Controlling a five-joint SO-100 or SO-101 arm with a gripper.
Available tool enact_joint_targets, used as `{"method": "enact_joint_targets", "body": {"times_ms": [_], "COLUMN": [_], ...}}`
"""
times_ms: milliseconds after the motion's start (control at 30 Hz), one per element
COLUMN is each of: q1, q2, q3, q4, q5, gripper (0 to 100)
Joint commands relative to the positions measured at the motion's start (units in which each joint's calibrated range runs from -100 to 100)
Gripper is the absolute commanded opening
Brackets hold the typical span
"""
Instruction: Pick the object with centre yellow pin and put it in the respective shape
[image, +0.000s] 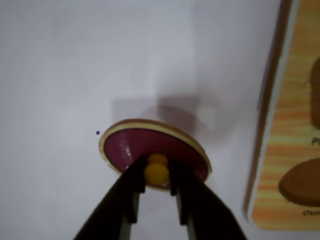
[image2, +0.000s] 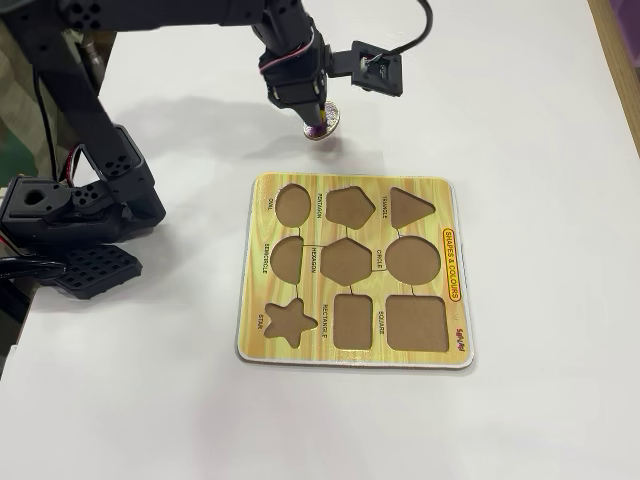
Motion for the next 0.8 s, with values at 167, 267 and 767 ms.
{"method": "enact_joint_targets", "body": {"times_ms": [167, 267, 767], "q1": [3.0, 3.0, 13.3], "q2": [-11.4, -14.1, -29.0], "q3": [7.7, 10.8, 22.7], "q4": [0.1, 0.2, 0.2], "q5": [-0.2, -0.2, 11.4], "gripper": [1, 1, 1]}}
